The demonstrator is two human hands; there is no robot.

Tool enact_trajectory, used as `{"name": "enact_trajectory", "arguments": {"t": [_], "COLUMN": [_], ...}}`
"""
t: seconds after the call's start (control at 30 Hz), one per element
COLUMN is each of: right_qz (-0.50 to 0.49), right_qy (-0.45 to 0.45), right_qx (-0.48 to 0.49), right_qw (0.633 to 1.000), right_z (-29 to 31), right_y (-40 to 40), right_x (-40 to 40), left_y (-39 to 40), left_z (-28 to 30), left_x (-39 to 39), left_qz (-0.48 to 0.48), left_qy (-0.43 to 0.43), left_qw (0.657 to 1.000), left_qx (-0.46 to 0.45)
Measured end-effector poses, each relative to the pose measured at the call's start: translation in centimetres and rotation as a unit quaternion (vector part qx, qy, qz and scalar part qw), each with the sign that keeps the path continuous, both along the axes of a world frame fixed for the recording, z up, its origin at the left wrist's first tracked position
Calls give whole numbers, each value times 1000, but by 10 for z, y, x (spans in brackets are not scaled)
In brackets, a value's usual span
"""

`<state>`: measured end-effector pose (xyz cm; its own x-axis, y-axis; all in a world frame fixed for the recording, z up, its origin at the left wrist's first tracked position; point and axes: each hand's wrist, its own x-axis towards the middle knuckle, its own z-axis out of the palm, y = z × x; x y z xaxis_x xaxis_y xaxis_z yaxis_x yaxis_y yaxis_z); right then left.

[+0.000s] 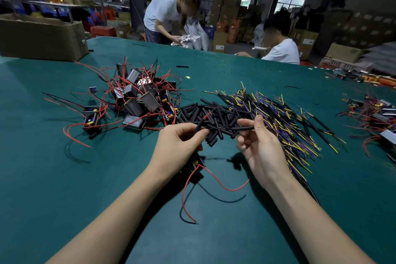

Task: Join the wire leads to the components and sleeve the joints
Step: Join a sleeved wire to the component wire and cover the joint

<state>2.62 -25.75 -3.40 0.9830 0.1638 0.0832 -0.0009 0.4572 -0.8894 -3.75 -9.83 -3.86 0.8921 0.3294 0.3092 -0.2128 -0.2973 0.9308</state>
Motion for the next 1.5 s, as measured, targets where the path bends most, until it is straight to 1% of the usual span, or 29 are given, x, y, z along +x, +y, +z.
{"name": "enact_trajectory", "arguments": {"t": [0.37,0.7,0.87,1.07,1.17,1.2,1.27,1.3,1.33,1.37,1.43,1.5], "right_qz": [-6,20,32,44,15,-1,-23,-36,-51,-61,-49,-20], "right_qy": [10,-5,-15,-48,-72,-71,-51,-56,-79,-124,-241,-306], "right_qx": [2,-12,-8,-50,-99,-80,-5,4,-30,-98,-248,-328], "right_qw": [1000,1000,999,997,992,994,998,998,995,986,937,894], "right_z": [-1,-2,-2,-3,-1,1,5,7,8,8,7,5], "right_y": [1,8,6,7,7,5,-1,-4,-7,-9,-7,-1], "right_x": [-1,-6,-6,-6,-5,-3,2,4,4,4,-1,-8], "left_y": [-2,-4,-4,-5,-5,-4,-2,-2,-1,-1,-2,-3], "left_z": [1,2,3,6,5,4,4,4,4,4,4,4], "left_x": [-1,-2,-2,-3,-3,-2,-1,-1,-1,-1,-1,-2], "left_qz": [4,-20,-39,-52,-46,-39,-27,-23,-20,-19,-20,-25], "left_qy": [3,0,-6,-44,-50,-50,-50,-49,-50,-50,-51,-55], "left_qw": [1000,1000,999,997,997,997,998,998,998,998,998,998], "left_qx": [3,-4,7,30,46,46,42,37,32,27,25,30]}}
